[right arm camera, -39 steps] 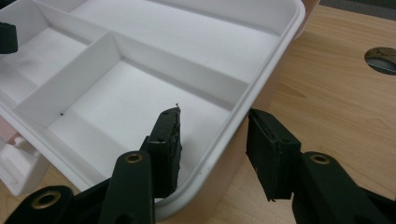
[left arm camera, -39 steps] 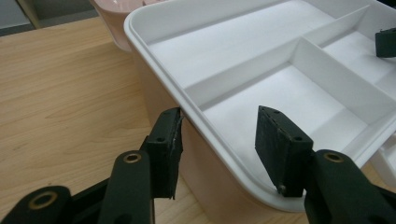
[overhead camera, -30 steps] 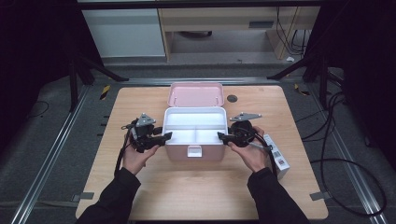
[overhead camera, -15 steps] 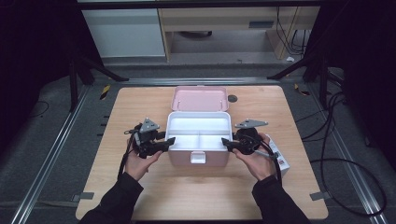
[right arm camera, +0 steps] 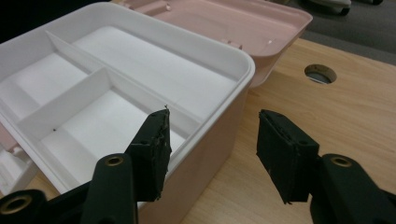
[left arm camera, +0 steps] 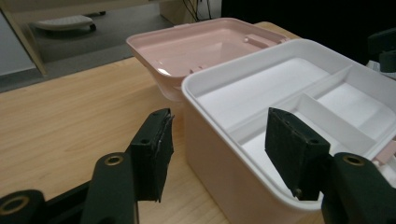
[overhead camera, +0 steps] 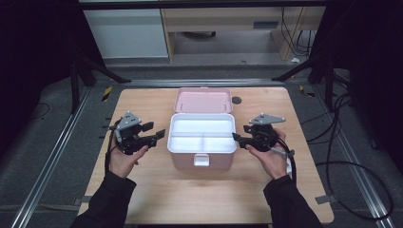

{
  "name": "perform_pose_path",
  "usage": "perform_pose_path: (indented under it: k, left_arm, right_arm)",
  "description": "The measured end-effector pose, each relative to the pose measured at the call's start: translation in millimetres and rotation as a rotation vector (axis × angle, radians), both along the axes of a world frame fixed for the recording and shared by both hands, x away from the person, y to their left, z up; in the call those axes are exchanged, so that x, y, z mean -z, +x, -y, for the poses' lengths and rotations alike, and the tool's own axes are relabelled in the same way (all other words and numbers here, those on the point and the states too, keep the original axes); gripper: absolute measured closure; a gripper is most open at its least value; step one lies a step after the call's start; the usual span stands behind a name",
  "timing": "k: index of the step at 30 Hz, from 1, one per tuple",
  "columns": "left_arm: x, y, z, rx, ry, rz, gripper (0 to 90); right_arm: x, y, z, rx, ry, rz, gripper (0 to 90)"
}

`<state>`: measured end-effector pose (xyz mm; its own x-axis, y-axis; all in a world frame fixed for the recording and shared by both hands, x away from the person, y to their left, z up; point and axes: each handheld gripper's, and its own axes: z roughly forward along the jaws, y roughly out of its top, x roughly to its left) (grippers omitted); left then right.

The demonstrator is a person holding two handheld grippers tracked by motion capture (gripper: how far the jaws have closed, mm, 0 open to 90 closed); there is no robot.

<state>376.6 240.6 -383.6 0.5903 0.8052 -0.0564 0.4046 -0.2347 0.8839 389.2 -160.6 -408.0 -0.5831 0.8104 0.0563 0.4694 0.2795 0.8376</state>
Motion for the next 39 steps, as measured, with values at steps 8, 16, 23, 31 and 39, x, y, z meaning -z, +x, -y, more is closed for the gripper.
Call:
perform_pose_path:
  k: [8, 16, 23, 31, 39]
  left_arm:
    - [-1.1, 9.6, -5.0, 0.039, 0.022, 0.002, 35.8]
    - [-10.9, 24.7, -2.8, 0.158, 0.020, 0.024, 37.7]
    - [-21.2, 47.1, 2.8, 0.208, 0.044, 0.003, 38.1]
    - [-20.8, 65.4, 16.5, 0.306, 0.135, -0.046, 41.8]
    - [-22.1, 75.2, 34.7, 0.436, 0.228, -0.081, 49.0]
  right_arm:
    - [-12.4, 7.2, 10.8, -0.081, -0.004, 0.061, 43.1]
    - [-24.2, 19.2, 14.3, -0.115, -0.001, 0.084, 42.6]
    - [-34.8, 29.0, 11.1, -0.179, -0.061, 0.088, 42.1]
    - [-43.8, 45.6, 5.1, -0.250, -0.132, 0.076, 44.5]
    - [-51.2, 56.6, -3.7, -0.384, -0.226, 0.070, 48.5]
